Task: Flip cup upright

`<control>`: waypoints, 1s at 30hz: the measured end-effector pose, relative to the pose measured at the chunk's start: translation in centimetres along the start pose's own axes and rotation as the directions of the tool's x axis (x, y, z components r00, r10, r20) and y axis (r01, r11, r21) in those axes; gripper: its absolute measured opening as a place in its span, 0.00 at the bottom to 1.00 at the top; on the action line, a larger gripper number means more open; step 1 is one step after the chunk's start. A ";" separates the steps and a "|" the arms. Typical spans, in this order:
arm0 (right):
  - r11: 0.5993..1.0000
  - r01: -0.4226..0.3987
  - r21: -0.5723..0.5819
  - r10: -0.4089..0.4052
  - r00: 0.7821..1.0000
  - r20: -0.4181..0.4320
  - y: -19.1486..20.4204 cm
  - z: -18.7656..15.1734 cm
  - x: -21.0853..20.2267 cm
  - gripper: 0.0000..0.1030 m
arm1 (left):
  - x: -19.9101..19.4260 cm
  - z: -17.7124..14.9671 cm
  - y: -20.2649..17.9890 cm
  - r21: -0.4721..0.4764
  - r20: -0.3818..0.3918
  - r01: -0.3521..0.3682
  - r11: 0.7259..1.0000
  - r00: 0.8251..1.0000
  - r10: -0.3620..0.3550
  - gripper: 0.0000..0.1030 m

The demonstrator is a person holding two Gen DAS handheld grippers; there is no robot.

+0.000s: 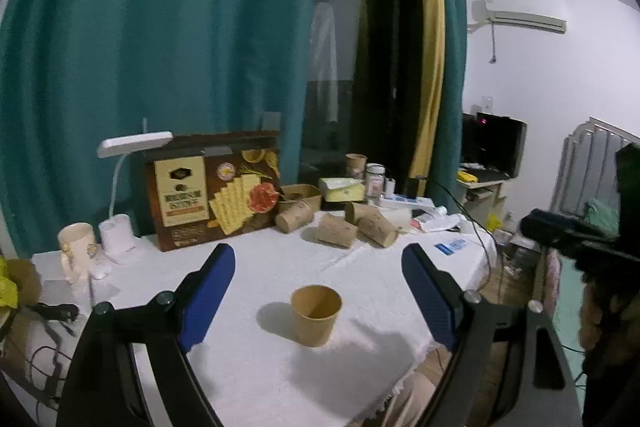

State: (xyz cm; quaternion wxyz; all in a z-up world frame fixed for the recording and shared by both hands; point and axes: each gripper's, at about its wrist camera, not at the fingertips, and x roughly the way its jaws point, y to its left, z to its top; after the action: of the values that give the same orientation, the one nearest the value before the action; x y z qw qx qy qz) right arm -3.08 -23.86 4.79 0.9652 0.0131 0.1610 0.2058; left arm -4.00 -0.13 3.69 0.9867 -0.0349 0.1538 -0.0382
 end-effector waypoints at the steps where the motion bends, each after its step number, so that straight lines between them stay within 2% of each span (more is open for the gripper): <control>1: 1.000 -0.004 -0.003 0.004 1.000 0.015 0.3 0.1 -0.3 0.76 | -0.1 0.0 0.3 -0.001 -0.006 -0.011 1.000 1.000 0.011 0.83; 5: 1.000 -0.001 -0.024 0.001 1.000 0.019 1.5 0.2 -0.2 0.78 | -0.3 -0.5 1.3 -0.006 -0.019 -0.035 0.999 0.999 0.035 0.83; 15: 0.999 0.013 -0.036 -0.014 1.000 -0.026 2.9 -1.0 2.2 0.78 | -1.5 -1.6 2.9 -0.002 0.025 -0.097 0.995 0.995 0.097 0.83; 30: 0.999 0.016 -0.038 -0.017 0.999 -0.043 3.3 -1.4 2.8 0.78 | -1.7 -2.3 4.1 -0.018 0.018 -0.104 0.994 0.994 0.104 0.84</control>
State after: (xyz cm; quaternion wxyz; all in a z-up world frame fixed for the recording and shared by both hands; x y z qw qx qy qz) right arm -2.39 -19.77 2.95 0.9632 -0.0107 0.1782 0.2011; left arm -6.06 3.94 1.67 0.9885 -0.0355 0.1465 0.0147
